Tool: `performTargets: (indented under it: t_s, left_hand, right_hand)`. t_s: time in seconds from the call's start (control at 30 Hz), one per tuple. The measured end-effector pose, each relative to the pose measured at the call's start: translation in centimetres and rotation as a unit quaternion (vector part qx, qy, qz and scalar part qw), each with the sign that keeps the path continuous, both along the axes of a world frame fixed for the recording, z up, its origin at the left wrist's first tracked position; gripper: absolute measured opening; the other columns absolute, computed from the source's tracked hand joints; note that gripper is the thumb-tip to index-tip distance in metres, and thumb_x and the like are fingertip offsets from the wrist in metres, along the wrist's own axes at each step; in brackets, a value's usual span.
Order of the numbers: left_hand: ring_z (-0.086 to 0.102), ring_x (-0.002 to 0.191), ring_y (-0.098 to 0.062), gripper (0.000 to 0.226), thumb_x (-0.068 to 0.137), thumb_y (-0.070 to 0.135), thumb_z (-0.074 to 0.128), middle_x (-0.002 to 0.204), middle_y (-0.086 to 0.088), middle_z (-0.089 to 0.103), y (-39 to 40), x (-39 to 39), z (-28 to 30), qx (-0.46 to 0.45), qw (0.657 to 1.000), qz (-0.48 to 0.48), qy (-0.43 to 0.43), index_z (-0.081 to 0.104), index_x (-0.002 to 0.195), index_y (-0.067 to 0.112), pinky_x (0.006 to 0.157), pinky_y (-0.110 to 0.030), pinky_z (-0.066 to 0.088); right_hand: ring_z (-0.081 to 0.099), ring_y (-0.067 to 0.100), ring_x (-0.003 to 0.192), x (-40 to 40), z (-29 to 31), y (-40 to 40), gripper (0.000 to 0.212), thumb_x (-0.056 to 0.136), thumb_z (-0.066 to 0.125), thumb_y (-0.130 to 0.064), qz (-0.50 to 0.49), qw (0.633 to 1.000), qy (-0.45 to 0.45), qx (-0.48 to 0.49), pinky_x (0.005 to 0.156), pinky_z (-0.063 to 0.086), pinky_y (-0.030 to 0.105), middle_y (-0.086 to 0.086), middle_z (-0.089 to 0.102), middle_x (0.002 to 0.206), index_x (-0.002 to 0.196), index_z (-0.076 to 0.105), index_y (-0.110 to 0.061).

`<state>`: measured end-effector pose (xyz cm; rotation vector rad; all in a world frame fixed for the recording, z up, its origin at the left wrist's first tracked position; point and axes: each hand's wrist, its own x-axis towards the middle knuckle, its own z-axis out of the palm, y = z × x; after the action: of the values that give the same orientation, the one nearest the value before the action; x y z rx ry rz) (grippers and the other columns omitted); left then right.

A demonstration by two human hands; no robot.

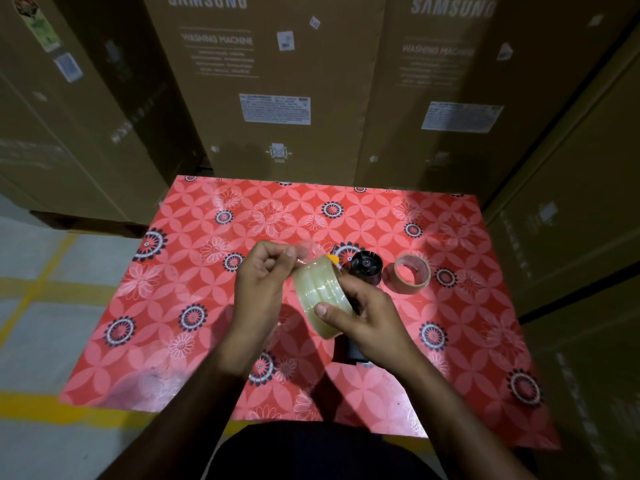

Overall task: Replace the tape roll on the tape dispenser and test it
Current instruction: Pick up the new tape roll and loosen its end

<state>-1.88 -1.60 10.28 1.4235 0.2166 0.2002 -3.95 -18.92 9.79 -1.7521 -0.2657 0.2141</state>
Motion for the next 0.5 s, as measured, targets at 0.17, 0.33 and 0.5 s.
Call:
performTargets:
  t_s: [0.17,0.33,0.5]
  left_hand:
    - [0.075,0.087,-0.015,0.014,0.104,0.005,0.058,0.093,0.0,0.081,0.0,0.0,0.3,-0.084,0.996,-0.029,-0.012,0.062,0.092,0.013,0.083,-0.026,0.06]
    - [0.076,0.088,-0.018,0.006,0.091,0.017,0.064,0.094,-0.004,0.08,-0.6,0.1,0.0,-0.169,0.985,-0.039,-0.015,0.061,0.094,0.012,0.083,-0.027,0.061]
    - [0.075,0.083,-0.015,0.006,0.093,0.015,0.061,0.089,-0.003,0.078,-0.9,0.2,-0.6,-0.175,0.984,-0.024,0.009,0.058,0.094,0.01,0.081,-0.025,0.062]
  right_hand:
    - [0.06,0.028,0.094,0.5,-0.2,-0.6,0.042,0.084,0.07,-0.046,-0.006,0.996,-0.066,-0.065,0.079,0.05,0.05,0.011,0.066,0.096,0.101,0.071,-0.009]
    - [0.037,0.002,0.138,1.0,-0.4,-1.2,0.04,0.066,0.076,-0.056,-0.045,0.998,0.014,-0.038,0.106,0.038,0.023,-0.008,0.04,0.143,0.103,0.075,-0.042]
    - [0.043,0.006,0.138,1.5,-0.6,-1.9,0.037,0.066,0.079,-0.05,0.003,0.999,0.024,-0.03,0.107,0.042,0.032,-0.006,0.043,0.145,0.101,0.074,-0.037]
